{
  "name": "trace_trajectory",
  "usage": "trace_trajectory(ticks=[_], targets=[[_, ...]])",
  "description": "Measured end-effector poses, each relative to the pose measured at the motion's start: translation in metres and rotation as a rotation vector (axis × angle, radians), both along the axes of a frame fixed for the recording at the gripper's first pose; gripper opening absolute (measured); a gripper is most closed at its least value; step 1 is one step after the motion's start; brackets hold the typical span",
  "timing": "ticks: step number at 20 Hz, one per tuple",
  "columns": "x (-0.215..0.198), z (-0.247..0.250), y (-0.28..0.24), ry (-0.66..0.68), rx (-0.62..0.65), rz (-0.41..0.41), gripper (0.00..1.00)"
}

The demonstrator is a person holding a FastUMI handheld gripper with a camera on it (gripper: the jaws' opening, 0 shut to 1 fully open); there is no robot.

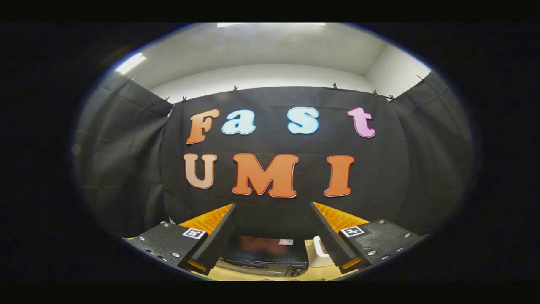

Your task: Open the toaster oven, put the food inside, and close the toaster oven door.

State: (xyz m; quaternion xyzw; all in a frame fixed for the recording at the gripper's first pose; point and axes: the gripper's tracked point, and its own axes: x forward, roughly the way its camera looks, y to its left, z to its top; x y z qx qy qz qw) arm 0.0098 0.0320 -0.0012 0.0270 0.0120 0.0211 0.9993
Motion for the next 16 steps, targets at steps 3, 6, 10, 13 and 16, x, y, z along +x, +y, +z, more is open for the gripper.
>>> trace_trajectory(ticks=[3, 6, 10, 13, 16], targets=[[0.0013, 0.0006, -0.0005, 0.000, 0.005, 0.003, 1.00], [0.0020, -0.0012, -0.0049, 0.005, 0.010, -0.002, 1.00], [0.0018, 0.0013, -0.0008, -0.001, 0.015, 0.014, 1.00], [0.0022, 0.0004, -0.0017, 0.002, 0.017, 0.018, 1.00], [0.0022, -0.0016, -0.0023, 0.012, 0.021, 0.020, 1.00]])
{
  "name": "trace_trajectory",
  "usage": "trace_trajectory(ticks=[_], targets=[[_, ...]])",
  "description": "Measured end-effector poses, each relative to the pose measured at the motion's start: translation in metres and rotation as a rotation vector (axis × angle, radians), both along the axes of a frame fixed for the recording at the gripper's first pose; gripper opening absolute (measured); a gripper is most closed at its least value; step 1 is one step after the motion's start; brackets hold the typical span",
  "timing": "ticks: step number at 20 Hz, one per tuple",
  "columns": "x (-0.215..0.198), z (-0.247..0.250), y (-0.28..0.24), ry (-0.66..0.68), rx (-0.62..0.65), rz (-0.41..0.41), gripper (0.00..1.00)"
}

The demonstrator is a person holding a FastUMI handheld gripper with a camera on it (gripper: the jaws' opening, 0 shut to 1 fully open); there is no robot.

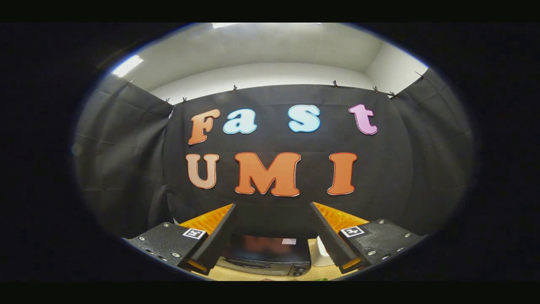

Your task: Open the toaster oven, put the food inside, and close the toaster oven door.

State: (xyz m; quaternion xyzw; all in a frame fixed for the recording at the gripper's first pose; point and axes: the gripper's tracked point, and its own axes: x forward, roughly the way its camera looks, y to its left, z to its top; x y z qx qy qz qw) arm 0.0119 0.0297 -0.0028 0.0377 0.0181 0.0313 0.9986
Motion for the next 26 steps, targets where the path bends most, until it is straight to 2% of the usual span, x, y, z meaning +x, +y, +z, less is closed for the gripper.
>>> trace_trajectory(ticks=[23, 26], targets=[[0.002, -0.007, 0.004, 0.003, -0.003, 0.017, 1.00], [0.004, -0.024, 0.006, 0.020, -0.007, 0.015, 1.00]])
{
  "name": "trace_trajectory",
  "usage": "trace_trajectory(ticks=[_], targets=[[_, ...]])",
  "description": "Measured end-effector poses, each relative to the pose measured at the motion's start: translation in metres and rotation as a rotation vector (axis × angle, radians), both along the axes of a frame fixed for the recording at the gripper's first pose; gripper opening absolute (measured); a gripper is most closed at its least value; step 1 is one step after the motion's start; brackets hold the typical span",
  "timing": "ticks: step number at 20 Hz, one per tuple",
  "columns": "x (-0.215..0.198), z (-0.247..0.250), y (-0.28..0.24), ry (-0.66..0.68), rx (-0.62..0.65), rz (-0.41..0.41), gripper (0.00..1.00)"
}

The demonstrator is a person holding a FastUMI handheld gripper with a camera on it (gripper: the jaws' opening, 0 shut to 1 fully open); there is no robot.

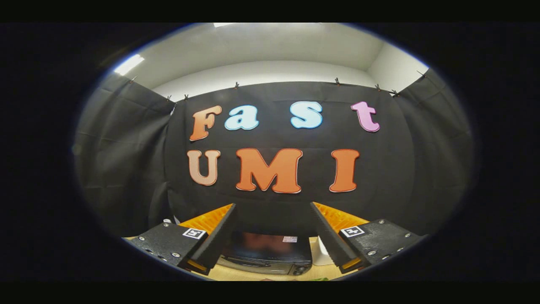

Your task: Open the toaster oven, put the food inside, and close the toaster oven door.

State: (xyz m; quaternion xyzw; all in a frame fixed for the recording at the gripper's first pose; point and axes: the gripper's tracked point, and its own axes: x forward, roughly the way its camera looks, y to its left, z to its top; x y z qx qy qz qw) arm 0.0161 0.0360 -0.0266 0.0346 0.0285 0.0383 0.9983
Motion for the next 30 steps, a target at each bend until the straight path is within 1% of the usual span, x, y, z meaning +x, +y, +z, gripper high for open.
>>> trace_trajectory(ticks=[5, 10, 17, 19, 26, 27, 28, 29, 30], targets=[[0.011, -0.082, 0.020, 0.150, 0.019, 0.022, 1.00], [0.021, -0.152, 0.043, 0.273, 0.012, 0.058, 1.00], [0.032, -0.230, 0.065, 0.405, -0.035, 0.084, 1.00], [0.030, -0.251, 0.071, 0.445, -0.028, 0.088, 1.00], [0.025, -0.293, 0.077, 0.536, 0.016, 0.062, 1.00], [0.029, -0.289, 0.076, 0.500, 0.011, 0.056, 1.00], [0.026, -0.292, 0.078, 0.510, -0.005, 0.058, 1.00], [0.026, -0.290, 0.078, 0.488, -0.034, 0.059, 0.99], [0.026, -0.290, 0.080, 0.484, -0.035, 0.061, 0.98]])
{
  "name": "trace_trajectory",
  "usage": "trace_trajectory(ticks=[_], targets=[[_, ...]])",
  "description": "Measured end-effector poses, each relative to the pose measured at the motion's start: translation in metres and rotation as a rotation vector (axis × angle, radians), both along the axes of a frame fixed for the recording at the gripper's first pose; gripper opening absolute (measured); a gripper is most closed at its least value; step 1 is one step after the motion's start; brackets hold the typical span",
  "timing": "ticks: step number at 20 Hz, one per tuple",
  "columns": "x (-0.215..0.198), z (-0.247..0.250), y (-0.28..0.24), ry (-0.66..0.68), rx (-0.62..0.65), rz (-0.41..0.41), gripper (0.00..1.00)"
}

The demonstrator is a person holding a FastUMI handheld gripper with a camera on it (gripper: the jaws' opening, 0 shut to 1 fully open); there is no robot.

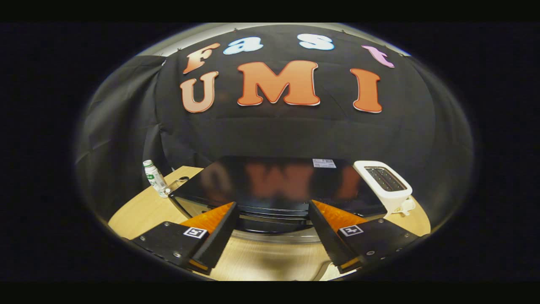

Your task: Open the toaster oven, put the food inside, and close the toaster oven door.

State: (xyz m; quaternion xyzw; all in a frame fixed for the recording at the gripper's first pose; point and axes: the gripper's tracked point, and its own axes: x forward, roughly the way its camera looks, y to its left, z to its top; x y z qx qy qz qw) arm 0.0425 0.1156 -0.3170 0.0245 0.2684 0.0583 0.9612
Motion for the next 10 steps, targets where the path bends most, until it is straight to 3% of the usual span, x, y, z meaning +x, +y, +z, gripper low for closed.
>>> trace_trajectory(ticks=[4, 7, 8, 10], targets=[[-0.012, -0.005, 0.009, -0.012, 0.073, -0.011, 0.83], [-0.028, -0.002, 0.014, -0.041, 0.114, 0.018, 0.65], [-0.040, -0.014, 0.015, 0.014, 0.124, 0.025, 0.60], [-0.085, -0.071, 0.015, 0.279, 0.134, 0.020, 0.57]])
